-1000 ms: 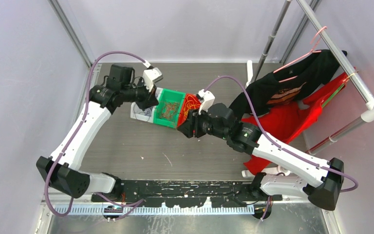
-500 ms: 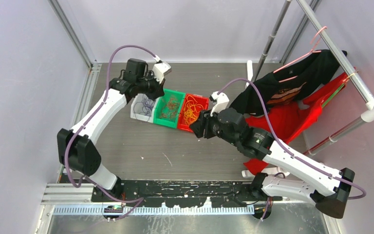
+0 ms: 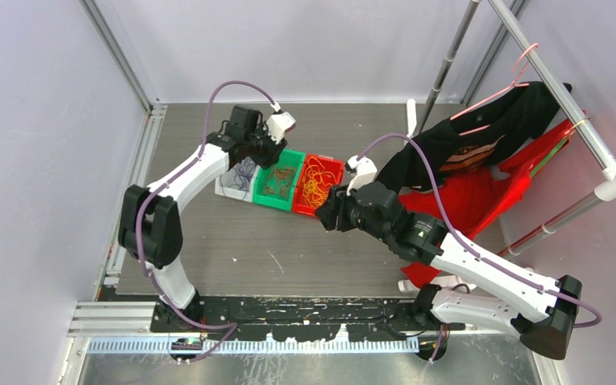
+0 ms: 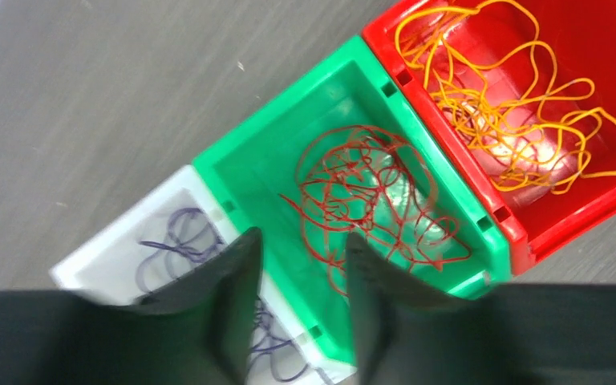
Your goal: Untangle the cables
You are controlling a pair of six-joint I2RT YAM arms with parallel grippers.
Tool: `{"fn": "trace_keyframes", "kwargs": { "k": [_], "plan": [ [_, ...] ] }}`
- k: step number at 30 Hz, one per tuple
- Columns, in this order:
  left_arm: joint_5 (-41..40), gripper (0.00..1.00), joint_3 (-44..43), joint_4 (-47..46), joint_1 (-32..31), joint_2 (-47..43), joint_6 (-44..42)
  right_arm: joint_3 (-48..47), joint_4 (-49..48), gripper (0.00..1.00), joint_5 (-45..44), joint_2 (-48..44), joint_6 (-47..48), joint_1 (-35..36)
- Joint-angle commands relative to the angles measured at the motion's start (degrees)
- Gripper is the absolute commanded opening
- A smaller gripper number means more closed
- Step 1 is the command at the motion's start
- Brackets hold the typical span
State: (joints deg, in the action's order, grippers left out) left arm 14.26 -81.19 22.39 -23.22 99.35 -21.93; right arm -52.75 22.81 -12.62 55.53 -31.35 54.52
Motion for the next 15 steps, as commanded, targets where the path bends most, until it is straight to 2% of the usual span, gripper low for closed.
{"fn": "trace_keyframes", "kwargs": {
  "k": [1, 2, 3, 4, 5, 8, 11, 13, 15],
  "plan": [
    [0.5, 0.61, -4.6, 7.1, 0.1, 2.6, -0.9, -0.4, -1.4, 0.54, -2.3, 0.3, -0.8, -0.3],
    [2.2, 0.77, -6.2, 10.1, 0.4, 2.6, -0.6, -0.5, -1.2, 0.55, -2.7, 0.6, -0.9, -0.3],
    [4.2, 0.88, -7.8, 13.0, 0.7, 2.2, -0.1, -0.8, -0.9, 0.58, -3.2, 0.9, -0.9, -0.3],
    [6.6, 0.96, -9.1, 15.6, 1.6, 1.5, 0.5, -1.0, -0.7, 0.6, -3.7, 1.1, -0.9, -0.3],
    [8.9, 1.0, -10.2, 17.7, 2.3, 0.6, 0.9, -1.2, -0.4, 0.62, -4.3, 1.3, -0.9, -0.3],
    [16.7, 1.0, -14.8, 28.0, 5.3, -2.7, 1.5, -1.5, 0.1, 0.75, -7.6, 2.1, -0.6, -0.2],
    [24.8, 0.99, -19.7, 37.6, 10.4, -6.1, 2.9, -1.5, 1.2, 0.98, -11.2, 3.6, 0.6, -0.3],
    [29.4, 1.0, -19.3, 39.8, 15.5, -9.4, 4.1, -1.4, 2.4, 1.0, -16.4, 4.2, 2.4, -0.2],
    [33.6, 0.99, -13.1, 36.0, 21.9, -14.3, 6.7, -0.9, 3.0, 1.0, -23.1, 3.9, 4.9, -0.3]
  ]
}}
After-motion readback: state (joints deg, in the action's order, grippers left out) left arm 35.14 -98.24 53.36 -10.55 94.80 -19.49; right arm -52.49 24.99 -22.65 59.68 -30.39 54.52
